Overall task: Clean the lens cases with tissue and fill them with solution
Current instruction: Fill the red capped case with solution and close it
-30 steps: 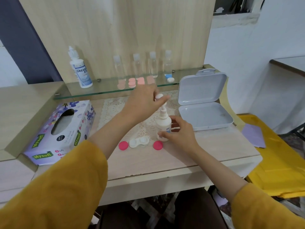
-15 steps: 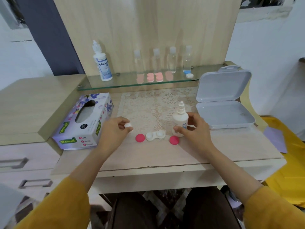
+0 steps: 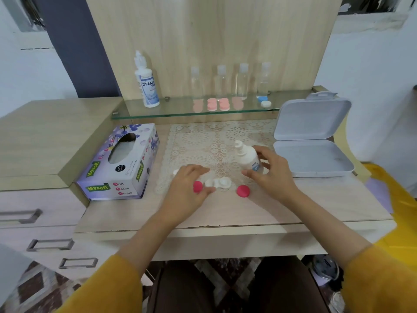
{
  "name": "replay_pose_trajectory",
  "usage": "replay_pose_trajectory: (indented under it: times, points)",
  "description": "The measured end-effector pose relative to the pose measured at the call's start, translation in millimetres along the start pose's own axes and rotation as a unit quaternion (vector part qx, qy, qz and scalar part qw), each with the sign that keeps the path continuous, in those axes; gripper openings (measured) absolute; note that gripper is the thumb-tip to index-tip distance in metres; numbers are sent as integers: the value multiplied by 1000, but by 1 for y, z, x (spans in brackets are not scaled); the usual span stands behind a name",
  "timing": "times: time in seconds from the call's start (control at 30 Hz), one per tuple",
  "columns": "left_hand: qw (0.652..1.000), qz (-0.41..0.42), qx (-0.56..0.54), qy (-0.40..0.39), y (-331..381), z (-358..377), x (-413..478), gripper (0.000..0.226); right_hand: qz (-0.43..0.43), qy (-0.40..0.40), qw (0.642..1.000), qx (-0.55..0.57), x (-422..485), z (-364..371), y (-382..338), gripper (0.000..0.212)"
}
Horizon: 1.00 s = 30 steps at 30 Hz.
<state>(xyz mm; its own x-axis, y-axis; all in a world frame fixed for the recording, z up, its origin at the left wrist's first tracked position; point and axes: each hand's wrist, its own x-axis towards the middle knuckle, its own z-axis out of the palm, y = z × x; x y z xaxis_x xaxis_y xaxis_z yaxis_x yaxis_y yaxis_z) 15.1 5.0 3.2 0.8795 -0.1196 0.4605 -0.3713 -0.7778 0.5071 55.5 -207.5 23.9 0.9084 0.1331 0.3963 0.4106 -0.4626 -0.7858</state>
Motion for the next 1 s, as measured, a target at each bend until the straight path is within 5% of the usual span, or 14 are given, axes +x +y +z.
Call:
replay_pose_trajectory:
  times: [0.1,0.37,1.0]
  points:
    - [997,-51,-19,-61,-2,12,0,49,-70,-47,990,-116,7,-2,2,50]
    - [992,-81,-94,-20,-5,11,1,21,-259,-101,916,-290,21,3,10,53]
    - [995,-59,-82,0,2,8,-3,17,-368,-101,840,-386,41,4,-8,58]
